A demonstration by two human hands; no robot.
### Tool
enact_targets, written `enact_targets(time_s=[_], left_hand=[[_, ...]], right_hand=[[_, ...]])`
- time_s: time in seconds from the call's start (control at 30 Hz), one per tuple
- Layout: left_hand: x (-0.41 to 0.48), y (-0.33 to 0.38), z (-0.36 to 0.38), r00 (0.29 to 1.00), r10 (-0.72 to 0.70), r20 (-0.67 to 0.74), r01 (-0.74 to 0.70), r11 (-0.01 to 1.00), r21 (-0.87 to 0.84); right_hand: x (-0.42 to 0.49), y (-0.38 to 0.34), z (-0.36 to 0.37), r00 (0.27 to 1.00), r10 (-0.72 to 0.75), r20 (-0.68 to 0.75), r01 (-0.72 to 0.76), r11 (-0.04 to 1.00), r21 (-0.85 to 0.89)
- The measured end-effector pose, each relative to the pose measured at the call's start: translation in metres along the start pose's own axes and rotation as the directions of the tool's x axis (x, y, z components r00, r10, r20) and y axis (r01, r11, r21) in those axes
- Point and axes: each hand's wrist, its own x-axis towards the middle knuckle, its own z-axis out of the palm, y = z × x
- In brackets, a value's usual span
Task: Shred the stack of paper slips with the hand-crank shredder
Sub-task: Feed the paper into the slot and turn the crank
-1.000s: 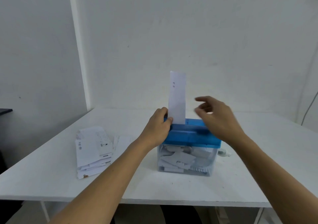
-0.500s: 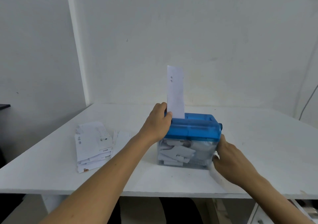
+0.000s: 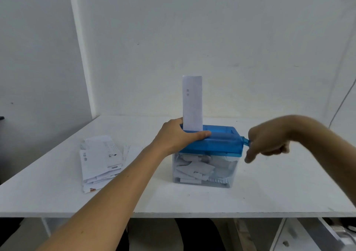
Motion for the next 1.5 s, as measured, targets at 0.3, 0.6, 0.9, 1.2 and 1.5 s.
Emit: enact_targets(time_s=[0.3, 0.6, 0.9, 1.2, 1.5], left_hand=[[0.002, 0.001, -0.004, 0.999, 0.013, 0.044, -0.012, 1.000, -0.027], [-0.001, 0.001, -0.011, 0.985, 0.028, 0.169, -0.036, 0.998, 0.044], [0.005, -0.002, -0.016, 0.994, 0.025, 0.103, -0.035, 0.995, 0.092], [0.008, -0.008, -0.026, 0.996, -0.018, 0.086, 0.008, 0.993, 0.118], [-0.007, -0.010, -0.035, 0.994, -0.019, 0.105, 0.003, 0.988, 0.153]], right_hand=[[0.039, 0.023, -0.030, 0.827, 0.036, -0.562, 0.303, 0.812, 0.498], [0.118, 0.011, 0.046, 0.754, 0.234, -0.613, 0.520, 0.357, 0.776], [0.111, 0.007, 0.101, 0.827, 0.133, -0.547, 0.434, 0.468, 0.770], [0.032, 0.028, 0.074, 0.769, -0.340, -0.540, 0.626, 0.572, 0.531], [0.065, 0.014, 0.022, 0.701, -0.177, -0.690, 0.709, 0.274, 0.650]])
